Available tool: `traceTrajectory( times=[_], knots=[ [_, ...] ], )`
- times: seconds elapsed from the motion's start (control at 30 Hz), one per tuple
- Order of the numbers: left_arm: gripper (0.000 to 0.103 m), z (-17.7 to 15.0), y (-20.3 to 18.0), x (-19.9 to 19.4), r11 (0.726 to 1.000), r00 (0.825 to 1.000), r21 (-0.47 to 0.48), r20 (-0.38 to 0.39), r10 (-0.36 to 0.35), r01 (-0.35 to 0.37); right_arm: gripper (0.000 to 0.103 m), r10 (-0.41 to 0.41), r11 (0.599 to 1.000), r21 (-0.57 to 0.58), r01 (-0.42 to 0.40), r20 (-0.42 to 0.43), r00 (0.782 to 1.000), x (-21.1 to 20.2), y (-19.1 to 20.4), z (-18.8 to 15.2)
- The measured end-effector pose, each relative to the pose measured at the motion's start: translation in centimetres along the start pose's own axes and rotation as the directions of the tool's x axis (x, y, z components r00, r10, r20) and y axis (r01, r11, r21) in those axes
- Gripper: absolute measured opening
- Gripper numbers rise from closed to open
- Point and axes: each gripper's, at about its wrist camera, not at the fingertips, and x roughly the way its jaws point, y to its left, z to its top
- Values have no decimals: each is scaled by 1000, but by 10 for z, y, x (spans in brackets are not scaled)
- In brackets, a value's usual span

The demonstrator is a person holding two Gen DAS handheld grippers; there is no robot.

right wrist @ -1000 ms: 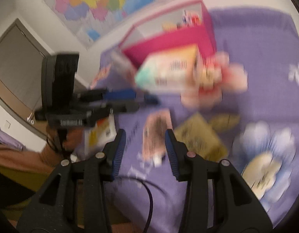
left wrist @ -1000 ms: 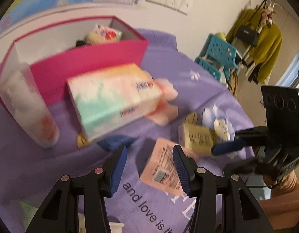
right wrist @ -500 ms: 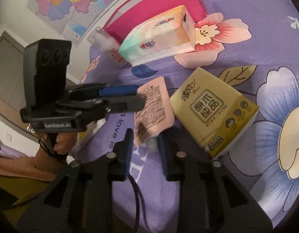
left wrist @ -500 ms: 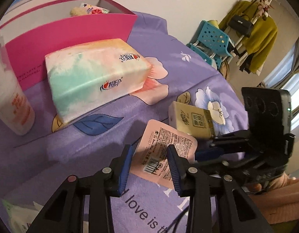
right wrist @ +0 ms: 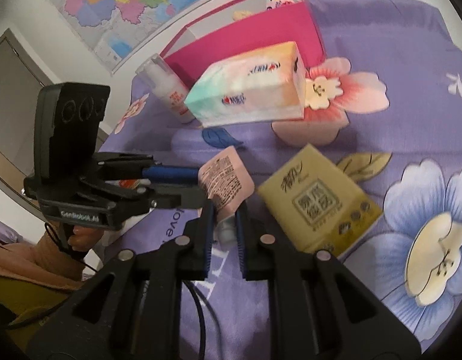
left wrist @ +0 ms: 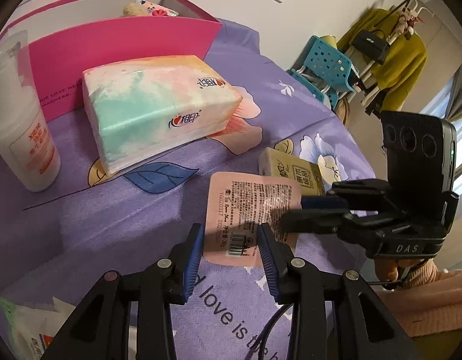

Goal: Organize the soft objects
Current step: 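Lift the peach pouch toward the pink box with the right tool, then lower the peach pouch into the box and open the right tool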

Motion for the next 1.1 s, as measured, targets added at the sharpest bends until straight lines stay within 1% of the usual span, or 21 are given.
traceTrajectory(
  times=[0.17, 0.27, 0.47, 0.57, 0.67, 0.73, 0.77, 0.83, 1.0, 1.1],
  knots=[
    [37, -1, 4, -2, 1000, 1000, -26, 13, -13, 13, 16, -9, 1000, -19, 9, 11, 1000, 2, 3, 7],
    [37, -1, 5, -5, 999, 1000, -34, 29, -5, 6, 16, -6, 999, -33, 7, 15, 1000, 2, 6, 11],
    [37, 6, 1, -31, 999, 995, -24, 100, 25, -22, 15, 24, 997, -69, -20, 53, 998, -6, 18, 25],
    [37, 14, 0, -50, 999, 989, -16, 145, 44, -42, 15, 45, 994, -99, -37, 81, 996, -12, 28, 39],
    [37, 24, -2, -69, 998, 980, -5, 188, 69, -69, 14, 70, 988, -144, -52, 117, 991, -18, 38, 60],
    [37, 33, -2, -79, 997, 975, -1, 209, 81, -83, 11, 88, 984, -166, -65, 133, 987, -21, 42, 72],
    [37, 36, -2, -81, 996, 972, -2, 215, 91, -93, 10, 105, 982, -173, -80, 138, 985, -21, 44, 80],
    [37, 46, 0, -92, 991, 960, -1, 246, 133, -137, 11, 106, 977, -201, -73, 154, 982, -19, 50, 94],
    [37, 67, 13, -113, 989, 945, -25, 293, 147, -146, 10, 147, 966, -238, -102, 176, 973, -17, 57, 127],
    [37, 84, 20, -119, 983, 933, -30, 312, 180, -179, 10, 158, 961, -253, -108, 183, 970, -13, 61, 145]
  ],
)
